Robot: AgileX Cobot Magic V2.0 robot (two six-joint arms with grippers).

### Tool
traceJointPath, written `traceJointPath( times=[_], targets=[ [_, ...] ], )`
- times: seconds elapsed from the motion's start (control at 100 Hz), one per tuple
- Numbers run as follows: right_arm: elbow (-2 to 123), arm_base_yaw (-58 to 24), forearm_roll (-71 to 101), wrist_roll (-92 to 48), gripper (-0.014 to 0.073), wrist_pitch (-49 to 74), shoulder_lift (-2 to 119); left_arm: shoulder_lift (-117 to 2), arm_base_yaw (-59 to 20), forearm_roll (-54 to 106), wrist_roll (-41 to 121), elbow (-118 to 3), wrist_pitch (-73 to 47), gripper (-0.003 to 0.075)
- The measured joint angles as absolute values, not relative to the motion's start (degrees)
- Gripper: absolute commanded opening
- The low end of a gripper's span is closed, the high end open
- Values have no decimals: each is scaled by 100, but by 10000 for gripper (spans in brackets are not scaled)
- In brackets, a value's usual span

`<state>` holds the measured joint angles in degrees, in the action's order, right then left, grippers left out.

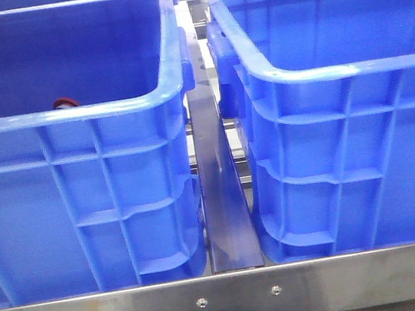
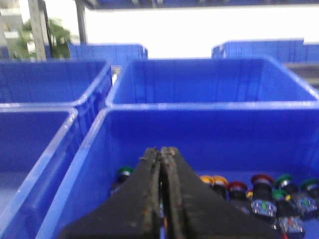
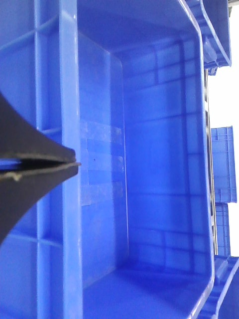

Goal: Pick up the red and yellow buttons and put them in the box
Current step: 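Lower the left gripper into the button bin toward a yellow button, then grasp the yellow push button with the left gripper and lift it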

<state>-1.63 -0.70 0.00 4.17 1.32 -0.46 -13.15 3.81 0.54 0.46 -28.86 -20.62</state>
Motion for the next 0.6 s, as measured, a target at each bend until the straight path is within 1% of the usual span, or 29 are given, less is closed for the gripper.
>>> traceJointPath(
  times=[0.14,0.21,0.28,0.38,0.4,0.41,0.43,0.5,0.6],
  targets=[
    [-163,-70,0,417,-58,132,-46,-2266,381,54,46,-3456,-2568,-16],
    [-163,-70,0,417,-58,132,-46,-2755,381,87,46,-3681,-2738,28],
    [-163,-70,0,417,-58,132,-46,-3244,381,197,46,-3887,-2893,136],
    [-163,-70,0,417,-58,132,-46,-3932,381,441,57,-4148,-3002,351],
    [-163,-70,0,417,-58,132,-46,-4078,381,473,57,-4199,-3012,390],
    [-163,-70,0,417,-58,132,-46,-4172,381,480,57,-4230,-3012,390],
    [-163,-70,0,417,-58,132,-46,-4316,381,506,57,-4262,-3025,435],
    [-163,-70,0,417,-58,132,-46,-4720,381,546,148,-4408,-3053,497],
    [-163,-70,0,417,-58,132,-46,-5421,325,605,341,-4685,-3157,501]
  ],
)
